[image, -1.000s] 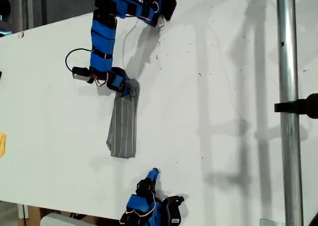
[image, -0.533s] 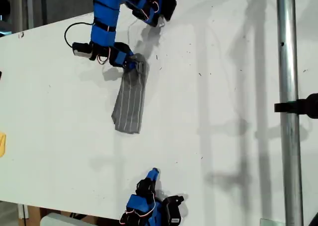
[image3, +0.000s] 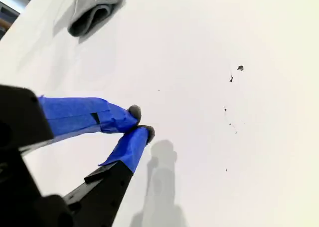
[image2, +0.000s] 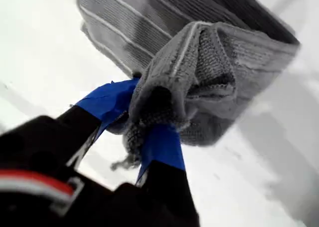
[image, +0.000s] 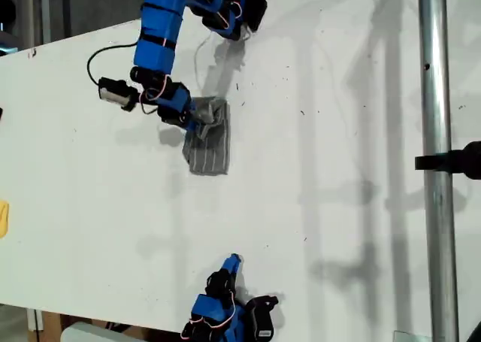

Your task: Grasp corners of a towel and fold twice.

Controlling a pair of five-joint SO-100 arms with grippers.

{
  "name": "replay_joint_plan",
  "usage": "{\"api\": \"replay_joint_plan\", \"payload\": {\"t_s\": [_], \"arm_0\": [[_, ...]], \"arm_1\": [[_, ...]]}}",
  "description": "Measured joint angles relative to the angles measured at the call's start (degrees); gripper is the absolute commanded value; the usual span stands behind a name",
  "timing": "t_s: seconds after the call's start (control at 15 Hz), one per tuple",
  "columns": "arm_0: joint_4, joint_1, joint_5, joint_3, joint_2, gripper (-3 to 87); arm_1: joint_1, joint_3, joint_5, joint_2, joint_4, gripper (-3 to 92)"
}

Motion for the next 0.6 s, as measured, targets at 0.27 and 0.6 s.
{"api": "replay_joint_plan", "payload": {"t_s": [0.27, 0.6], "arm_0": [[0.0, 0.2, 1.1, 0.0, 0.0, 1.0], [0.0, 0.2, 8.3, 0.0, 0.0, 1.0]], "arm_1": [[-3.3, -6.2, -3.4, -4.7, -23.9, 18.9], [-4.6, 33.2, -4.7, 38.7, -42.9, 9.6]]}}
